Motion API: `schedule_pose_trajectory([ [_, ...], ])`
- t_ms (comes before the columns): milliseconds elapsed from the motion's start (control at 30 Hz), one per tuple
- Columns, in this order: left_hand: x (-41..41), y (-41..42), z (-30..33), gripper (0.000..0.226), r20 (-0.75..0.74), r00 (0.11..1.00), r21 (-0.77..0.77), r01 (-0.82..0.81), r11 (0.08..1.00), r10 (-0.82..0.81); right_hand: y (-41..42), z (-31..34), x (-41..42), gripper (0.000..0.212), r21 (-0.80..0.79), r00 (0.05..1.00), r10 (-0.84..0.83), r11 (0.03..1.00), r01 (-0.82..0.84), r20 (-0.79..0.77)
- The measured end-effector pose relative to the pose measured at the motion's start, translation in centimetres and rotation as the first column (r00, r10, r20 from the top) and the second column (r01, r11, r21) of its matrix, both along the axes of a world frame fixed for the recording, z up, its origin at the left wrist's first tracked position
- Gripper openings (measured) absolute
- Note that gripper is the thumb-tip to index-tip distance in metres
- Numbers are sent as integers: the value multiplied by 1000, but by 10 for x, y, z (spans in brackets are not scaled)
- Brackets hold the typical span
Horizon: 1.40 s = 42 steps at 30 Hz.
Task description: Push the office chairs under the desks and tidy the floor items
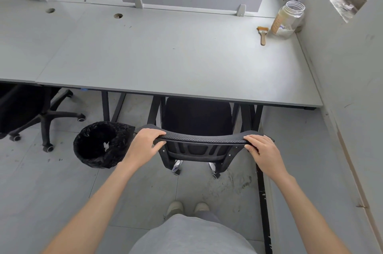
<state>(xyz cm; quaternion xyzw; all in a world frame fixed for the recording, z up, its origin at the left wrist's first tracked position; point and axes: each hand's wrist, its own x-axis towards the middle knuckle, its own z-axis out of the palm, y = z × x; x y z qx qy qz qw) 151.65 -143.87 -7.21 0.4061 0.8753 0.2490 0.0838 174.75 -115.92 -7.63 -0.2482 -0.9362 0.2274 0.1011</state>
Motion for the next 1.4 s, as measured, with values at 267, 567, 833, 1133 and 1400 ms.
schedule_pose_trajectory([
  [267,49,-77,14,25,528,746,220,-582,783,406,-120,32,-71,29,-440,940,220,840,-318,-260],
  [567,135,-236,-20,22,839,114,36,-988,153,532,-281,-28,-147,26,-839,835,540,497,-220,102],
  [833,81,-329,-1,24,840,77,195,-967,-166,537,-361,-34,-211,25,-807,738,658,513,-293,150],
  [1133,-30,-441,-23,27,825,-39,170,-934,-313,564,-514,-49,-386,31,-789,504,855,392,-473,122],
  [1400,-104,-558,-7,26,777,-256,130,-828,-545,575,-716,-1,-561,25,-814,328,944,158,-559,-42],
])
